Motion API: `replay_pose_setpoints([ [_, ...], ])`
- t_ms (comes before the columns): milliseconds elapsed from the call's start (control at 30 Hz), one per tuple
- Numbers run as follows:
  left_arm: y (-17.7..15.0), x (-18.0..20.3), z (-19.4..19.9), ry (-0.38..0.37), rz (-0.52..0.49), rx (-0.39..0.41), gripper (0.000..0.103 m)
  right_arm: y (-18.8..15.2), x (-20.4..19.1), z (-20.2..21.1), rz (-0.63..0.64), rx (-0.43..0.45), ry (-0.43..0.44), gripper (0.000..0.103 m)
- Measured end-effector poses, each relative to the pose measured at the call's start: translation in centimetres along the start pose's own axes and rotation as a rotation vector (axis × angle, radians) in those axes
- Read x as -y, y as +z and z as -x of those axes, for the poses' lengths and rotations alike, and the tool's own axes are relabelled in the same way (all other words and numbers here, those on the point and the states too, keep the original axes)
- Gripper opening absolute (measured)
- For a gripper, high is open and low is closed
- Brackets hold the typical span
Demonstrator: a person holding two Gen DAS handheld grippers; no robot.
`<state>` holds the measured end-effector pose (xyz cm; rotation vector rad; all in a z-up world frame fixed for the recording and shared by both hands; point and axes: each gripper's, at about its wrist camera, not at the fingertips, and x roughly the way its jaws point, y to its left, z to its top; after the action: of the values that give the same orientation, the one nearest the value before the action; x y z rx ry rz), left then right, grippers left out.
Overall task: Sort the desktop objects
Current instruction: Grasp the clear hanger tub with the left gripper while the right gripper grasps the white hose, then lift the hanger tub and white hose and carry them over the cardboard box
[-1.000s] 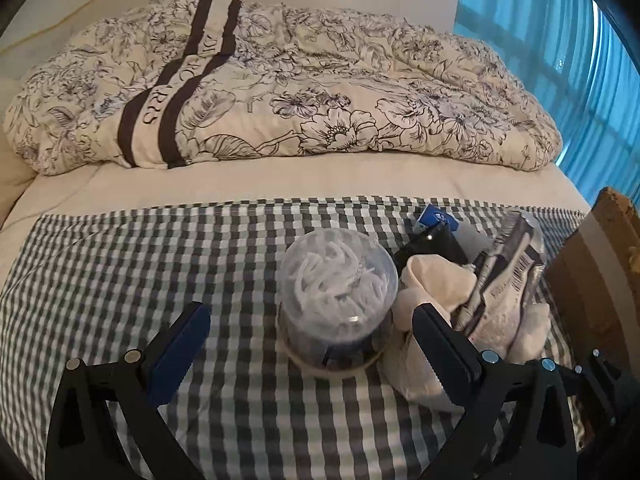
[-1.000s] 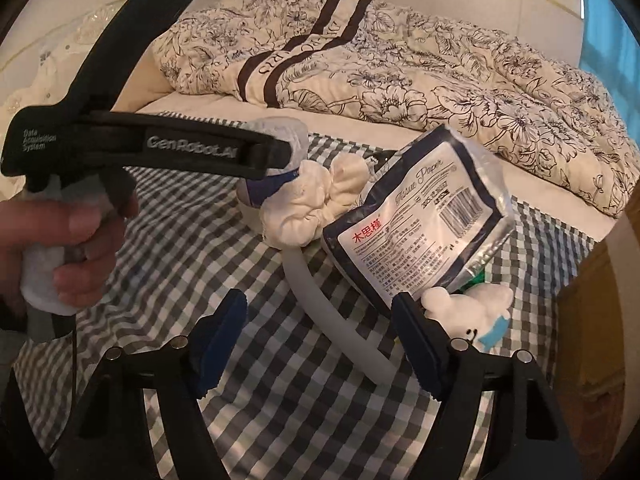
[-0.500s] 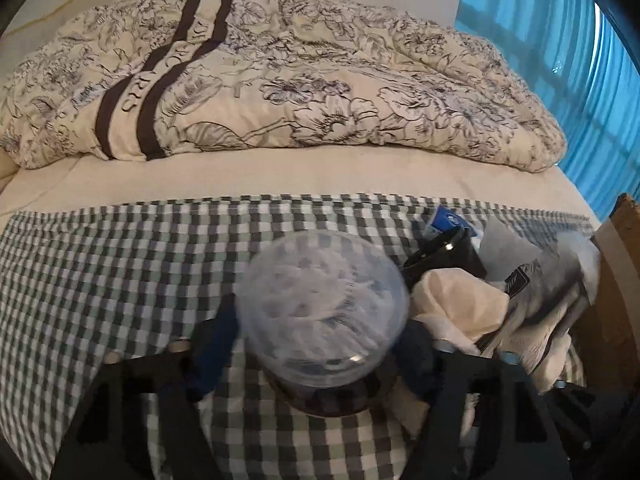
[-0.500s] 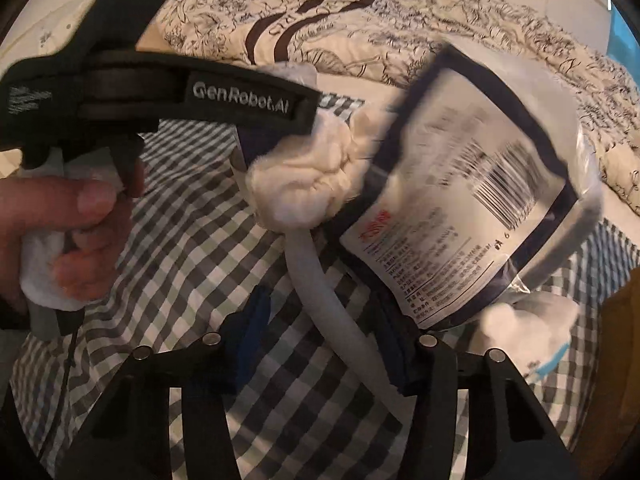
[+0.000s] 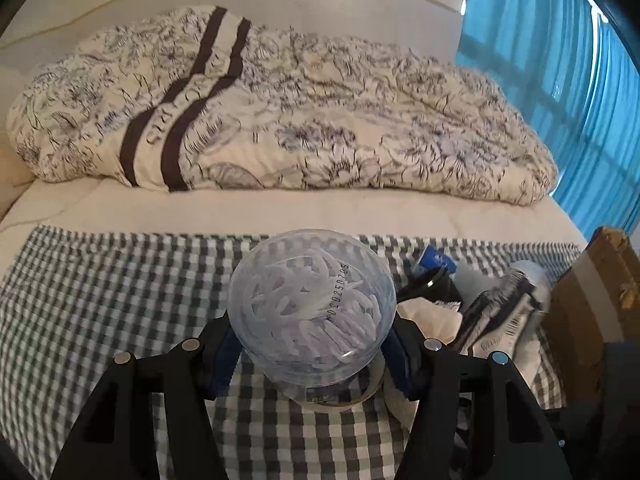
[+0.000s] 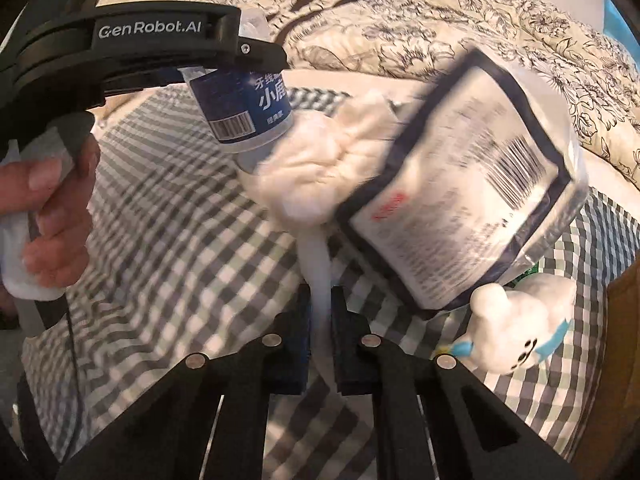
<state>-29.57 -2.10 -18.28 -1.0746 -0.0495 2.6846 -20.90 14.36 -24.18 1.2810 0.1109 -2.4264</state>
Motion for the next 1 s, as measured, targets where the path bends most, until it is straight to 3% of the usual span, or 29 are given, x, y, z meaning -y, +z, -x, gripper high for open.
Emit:
replay_pose_setpoints([
  [300, 1.1, -0.2, 5.3, 0.021, 0.009, 0.065, 0.063, -0.1, -1.4, 4.8, -0.031, 0.097, 0.051, 0.007],
  [633, 2.1, 0.7, 12.9, 0.044, 0.005, 0.146, 0.063, 1.0, -2.4, 12.1, -0.027, 0.221, 0.053, 0.007],
  [767, 2.2, 1.4, 15.5, 0.053, 0.019, 0.137, 0.063, 0.7, -2.9, 15.2, -0.022, 0.270, 0.051, 0.007],
  [1000, 1.7, 3.4, 22.2, 0.054, 0.016, 0.215, 0.063, -0.4, -4.6, 21.5, 0.007, 0.367, 0.030, 0.007],
])
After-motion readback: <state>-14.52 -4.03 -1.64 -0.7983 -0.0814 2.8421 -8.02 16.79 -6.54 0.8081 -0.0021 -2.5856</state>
